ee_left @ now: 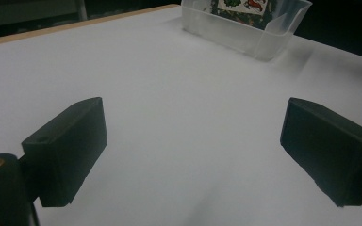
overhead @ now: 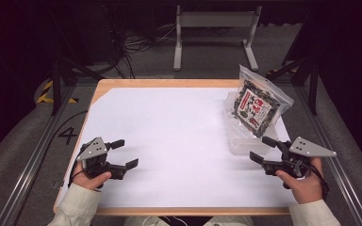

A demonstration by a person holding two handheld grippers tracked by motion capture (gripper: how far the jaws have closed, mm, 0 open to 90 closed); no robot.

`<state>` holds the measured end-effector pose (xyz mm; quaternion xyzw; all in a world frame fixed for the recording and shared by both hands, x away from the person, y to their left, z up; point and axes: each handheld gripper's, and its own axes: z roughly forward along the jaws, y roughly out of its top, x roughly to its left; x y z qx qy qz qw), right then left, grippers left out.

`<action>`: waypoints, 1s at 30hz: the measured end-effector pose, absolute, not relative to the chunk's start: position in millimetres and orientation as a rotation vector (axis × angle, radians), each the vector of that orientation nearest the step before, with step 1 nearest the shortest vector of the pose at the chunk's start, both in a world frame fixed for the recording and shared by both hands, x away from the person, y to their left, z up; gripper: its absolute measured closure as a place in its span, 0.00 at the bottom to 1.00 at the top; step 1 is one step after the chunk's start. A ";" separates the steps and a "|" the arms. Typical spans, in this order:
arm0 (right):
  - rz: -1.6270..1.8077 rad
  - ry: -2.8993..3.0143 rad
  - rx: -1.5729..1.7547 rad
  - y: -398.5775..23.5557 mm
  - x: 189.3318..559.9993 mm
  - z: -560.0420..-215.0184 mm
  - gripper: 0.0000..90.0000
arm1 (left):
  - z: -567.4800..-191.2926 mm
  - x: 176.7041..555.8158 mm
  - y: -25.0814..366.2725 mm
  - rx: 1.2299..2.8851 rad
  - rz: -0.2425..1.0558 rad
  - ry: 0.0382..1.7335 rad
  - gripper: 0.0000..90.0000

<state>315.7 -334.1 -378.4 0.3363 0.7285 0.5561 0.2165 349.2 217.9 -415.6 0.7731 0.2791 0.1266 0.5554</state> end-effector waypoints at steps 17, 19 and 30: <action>1.473 2.026 0.913 -322.4 315.4 -416.6 0.25 | -423.5 352.9 219.7 1.813 0.315 0.657 0.10; 1.461 2.033 0.916 -321.6 316.5 -420.7 0.25 | -425.2 353.5 220.4 1.816 0.315 0.654 0.10; 1.420 2.078 0.934 -317.9 320.0 -434.8 0.25 | -431.5 355.7 217.7 1.849 0.326 0.644 0.10</action>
